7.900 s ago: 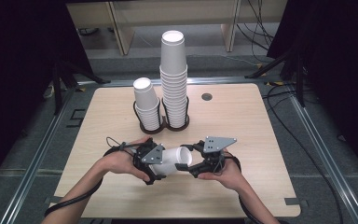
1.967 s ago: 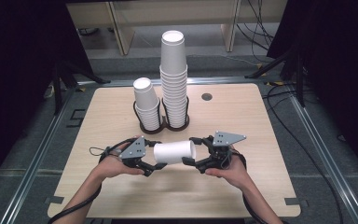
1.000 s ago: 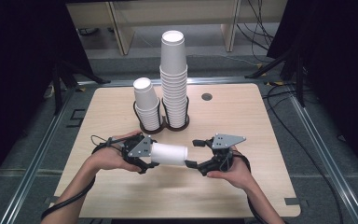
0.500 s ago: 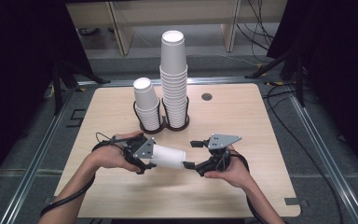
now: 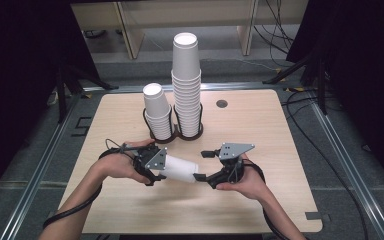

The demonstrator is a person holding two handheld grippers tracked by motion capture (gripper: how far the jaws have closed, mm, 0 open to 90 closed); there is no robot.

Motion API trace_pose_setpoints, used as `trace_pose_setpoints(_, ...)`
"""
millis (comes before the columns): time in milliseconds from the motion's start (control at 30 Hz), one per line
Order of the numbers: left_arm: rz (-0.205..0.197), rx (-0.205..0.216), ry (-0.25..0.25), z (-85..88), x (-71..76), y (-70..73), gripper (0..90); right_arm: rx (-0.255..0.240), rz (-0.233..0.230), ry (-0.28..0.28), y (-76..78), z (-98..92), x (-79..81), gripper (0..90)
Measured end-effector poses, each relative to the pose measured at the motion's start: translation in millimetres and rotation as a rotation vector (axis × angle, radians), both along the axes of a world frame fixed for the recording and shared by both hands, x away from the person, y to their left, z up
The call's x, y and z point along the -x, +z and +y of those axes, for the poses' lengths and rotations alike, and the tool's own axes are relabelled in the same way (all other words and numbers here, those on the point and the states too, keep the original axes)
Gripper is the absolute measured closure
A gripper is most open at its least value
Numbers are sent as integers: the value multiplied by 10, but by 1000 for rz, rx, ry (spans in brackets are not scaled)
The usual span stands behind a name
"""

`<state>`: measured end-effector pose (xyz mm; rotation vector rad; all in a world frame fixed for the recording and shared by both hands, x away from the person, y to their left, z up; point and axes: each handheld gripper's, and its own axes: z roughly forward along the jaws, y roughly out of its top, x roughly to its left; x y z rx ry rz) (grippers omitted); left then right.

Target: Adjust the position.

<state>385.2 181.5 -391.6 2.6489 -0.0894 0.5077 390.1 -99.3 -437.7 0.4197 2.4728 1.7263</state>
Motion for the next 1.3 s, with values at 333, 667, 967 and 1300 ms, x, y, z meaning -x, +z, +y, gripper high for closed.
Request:
trace_pose_setpoints(333,16,-54,-3,-11,-10,-3,240,4,8,12,-2,48,-5,171)
trace_pose_setpoints(667,12,-103,5,-39,-22,8,238,24,0,14,-8,54,-18,172)
trace_pose_setpoints(967,23,-132,5,-93,-23,42,238,66,-12,27,18,152,-30,209)
trace_pose_setpoints(1300,33,-146,-2,-120,-29,59,238,119,-30,60,67,309,-59,239)
